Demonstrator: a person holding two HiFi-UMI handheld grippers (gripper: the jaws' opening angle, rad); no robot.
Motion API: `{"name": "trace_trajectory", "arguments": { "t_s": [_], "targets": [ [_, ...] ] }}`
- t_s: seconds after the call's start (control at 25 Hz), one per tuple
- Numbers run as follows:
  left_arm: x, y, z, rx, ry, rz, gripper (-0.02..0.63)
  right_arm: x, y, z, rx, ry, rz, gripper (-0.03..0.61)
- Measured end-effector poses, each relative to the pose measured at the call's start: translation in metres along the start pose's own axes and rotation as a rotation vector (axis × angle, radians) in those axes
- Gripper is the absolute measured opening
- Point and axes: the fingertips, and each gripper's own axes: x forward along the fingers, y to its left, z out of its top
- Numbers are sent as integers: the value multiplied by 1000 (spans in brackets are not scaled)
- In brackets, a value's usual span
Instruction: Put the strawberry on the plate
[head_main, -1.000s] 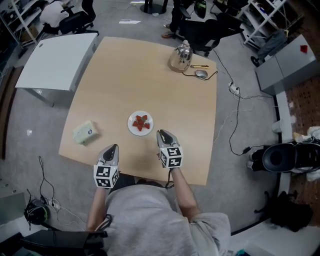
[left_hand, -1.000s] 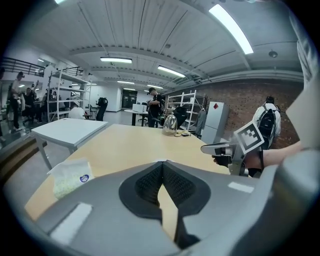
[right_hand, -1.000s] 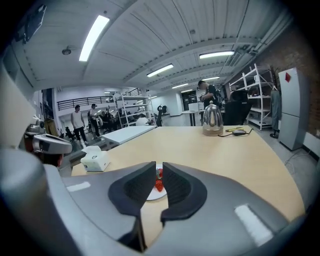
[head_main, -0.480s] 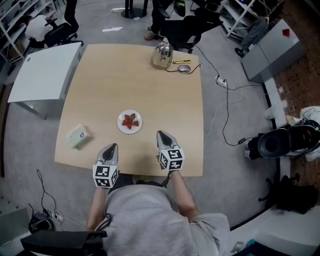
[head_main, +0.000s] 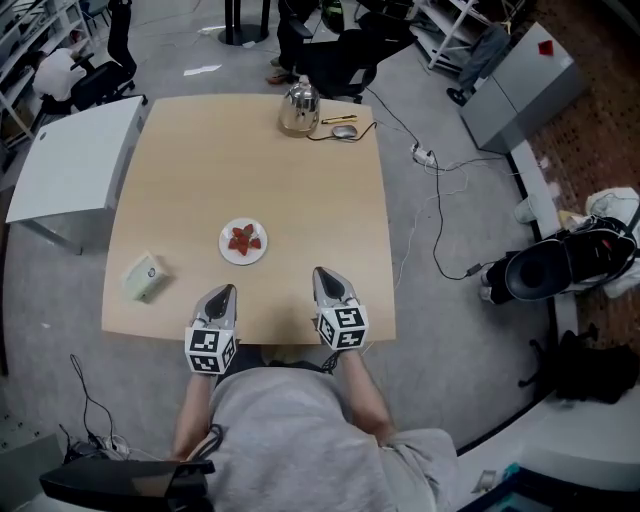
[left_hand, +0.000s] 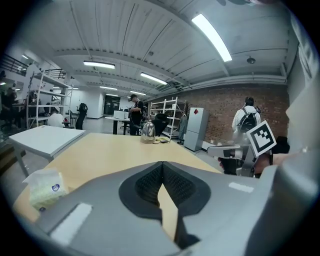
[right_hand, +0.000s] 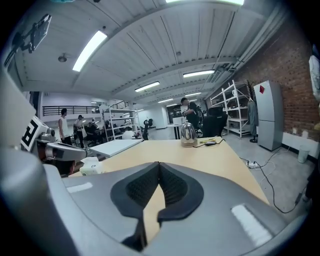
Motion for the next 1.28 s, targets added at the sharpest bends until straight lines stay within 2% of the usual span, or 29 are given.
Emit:
{"name": "trace_trajectory", "arguments": {
  "t_s": [0.6,1.28],
  "targets": [
    [3,-33,-8,30,16,-57,20,-55,-16,-19,25,-7,-73,6],
    [8,-41,-11,44,25,-68,20,-63,-21,-24,44,-25,-71,6]
  ]
}}
